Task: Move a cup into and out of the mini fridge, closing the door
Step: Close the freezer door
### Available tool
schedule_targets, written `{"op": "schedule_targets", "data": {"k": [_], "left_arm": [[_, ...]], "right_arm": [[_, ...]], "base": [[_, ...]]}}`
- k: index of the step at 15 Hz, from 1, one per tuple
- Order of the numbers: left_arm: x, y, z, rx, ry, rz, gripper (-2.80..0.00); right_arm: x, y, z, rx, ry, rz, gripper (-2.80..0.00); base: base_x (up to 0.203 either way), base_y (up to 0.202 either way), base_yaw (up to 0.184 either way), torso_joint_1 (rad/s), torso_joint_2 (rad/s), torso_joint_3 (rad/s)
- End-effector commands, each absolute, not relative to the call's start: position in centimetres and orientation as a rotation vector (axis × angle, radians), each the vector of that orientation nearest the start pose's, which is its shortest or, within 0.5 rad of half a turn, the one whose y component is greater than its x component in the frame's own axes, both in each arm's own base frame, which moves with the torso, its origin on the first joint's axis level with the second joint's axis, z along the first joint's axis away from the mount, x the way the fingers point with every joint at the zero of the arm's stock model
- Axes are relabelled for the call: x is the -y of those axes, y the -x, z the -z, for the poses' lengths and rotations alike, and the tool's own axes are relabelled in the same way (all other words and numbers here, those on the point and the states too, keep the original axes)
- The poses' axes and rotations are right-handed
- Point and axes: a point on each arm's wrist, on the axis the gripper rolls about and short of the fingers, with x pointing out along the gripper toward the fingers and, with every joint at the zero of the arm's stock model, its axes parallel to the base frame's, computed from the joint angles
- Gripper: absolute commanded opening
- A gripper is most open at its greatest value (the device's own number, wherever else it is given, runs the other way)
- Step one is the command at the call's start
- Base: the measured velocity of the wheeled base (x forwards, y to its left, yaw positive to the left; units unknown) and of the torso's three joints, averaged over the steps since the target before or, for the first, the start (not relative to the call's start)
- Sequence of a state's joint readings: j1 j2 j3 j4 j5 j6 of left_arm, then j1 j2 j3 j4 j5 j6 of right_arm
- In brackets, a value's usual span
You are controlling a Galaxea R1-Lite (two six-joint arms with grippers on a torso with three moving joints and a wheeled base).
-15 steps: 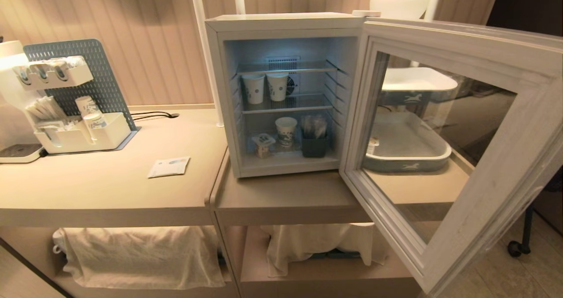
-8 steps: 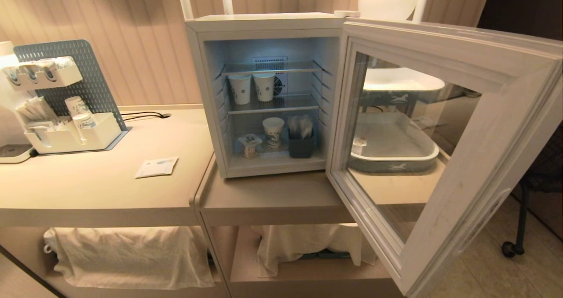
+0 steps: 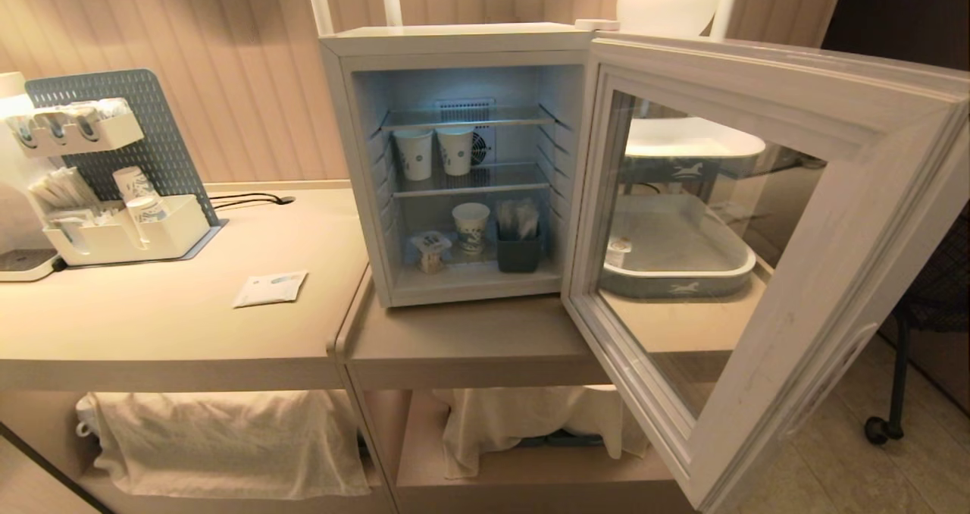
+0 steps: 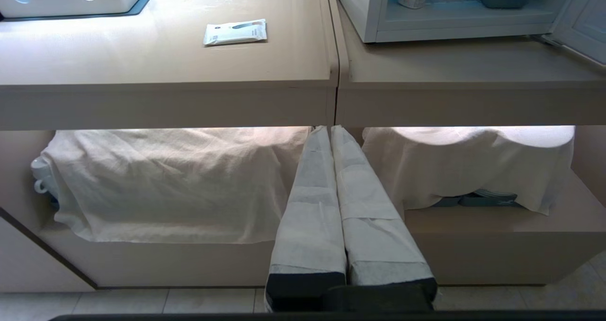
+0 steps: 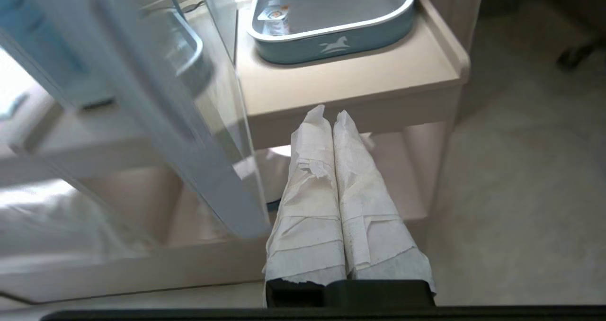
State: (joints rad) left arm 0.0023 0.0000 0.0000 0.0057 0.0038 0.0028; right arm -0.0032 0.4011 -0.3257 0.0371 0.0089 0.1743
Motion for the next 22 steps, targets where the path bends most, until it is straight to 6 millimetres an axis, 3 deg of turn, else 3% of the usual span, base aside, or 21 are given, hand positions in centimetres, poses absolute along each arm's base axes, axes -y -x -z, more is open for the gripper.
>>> {"op": "schedule_targets", "data": {"k": [1,3,5,8,11,13,15,22], "left_arm": [[0.0,2.3,-7.4,-0.009,-0.003,-0.008,-2.80],[0.0,2.3,-7.5,-0.008,-0.002,-0.007,-2.80],[0.0,2.3,-7.4,-0.009,-0.002,-0.008,-2.80],[0.0,2.3,-7.4,-0.009,-0.002,-0.007,-2.80],[0.0,2.3,-7.4,-0.009,0.000,-0.008,-2.80],[0.0,2.3,-7.4,-0.009,0.005,-0.008,-2.80],[0.0,2.3,-7.4,-0.009,0.006,-0.008,-2.80],[0.0,2.3,-7.4,-0.009,0.006,-0.008,-2.80]], "right_arm": [[0.0,-7.0,-19.2,-0.334,-0.216,0.021,-2.80],[0.1,-13.2,-20.3,-0.406,-0.291,-0.032,-2.80],[0.6,-17.9,-20.8,-0.398,-0.416,-0.240,-2.80],[2.7,-21.1,-21.3,-0.431,-0.623,-0.716,-2.80],[3.6,-24.0,-20.2,-0.526,-0.762,-0.830,-2.80],[1.9,-24.9,-19.6,-0.574,-0.766,-0.888,-2.80],[-0.4,-25.8,-20.3,-0.561,-0.722,-0.888,-2.80],[-12.0,-30.2,-25.6,-0.468,-0.655,-0.870,-2.80]], "base": [[0.000,0.000,0.000,0.000,0.00,0.000],[0.000,0.000,0.000,0.000,0.00,0.000],[0.000,0.000,0.000,0.000,0.00,0.000],[0.000,0.000,0.000,0.000,0.00,0.000],[0.000,0.000,0.000,0.000,0.00,0.000],[0.000,0.000,0.000,0.000,0.00,0.000],[0.000,0.000,0.000,0.000,0.00,0.000],[0.000,0.000,0.000,0.000,0.00,0.000]]}}
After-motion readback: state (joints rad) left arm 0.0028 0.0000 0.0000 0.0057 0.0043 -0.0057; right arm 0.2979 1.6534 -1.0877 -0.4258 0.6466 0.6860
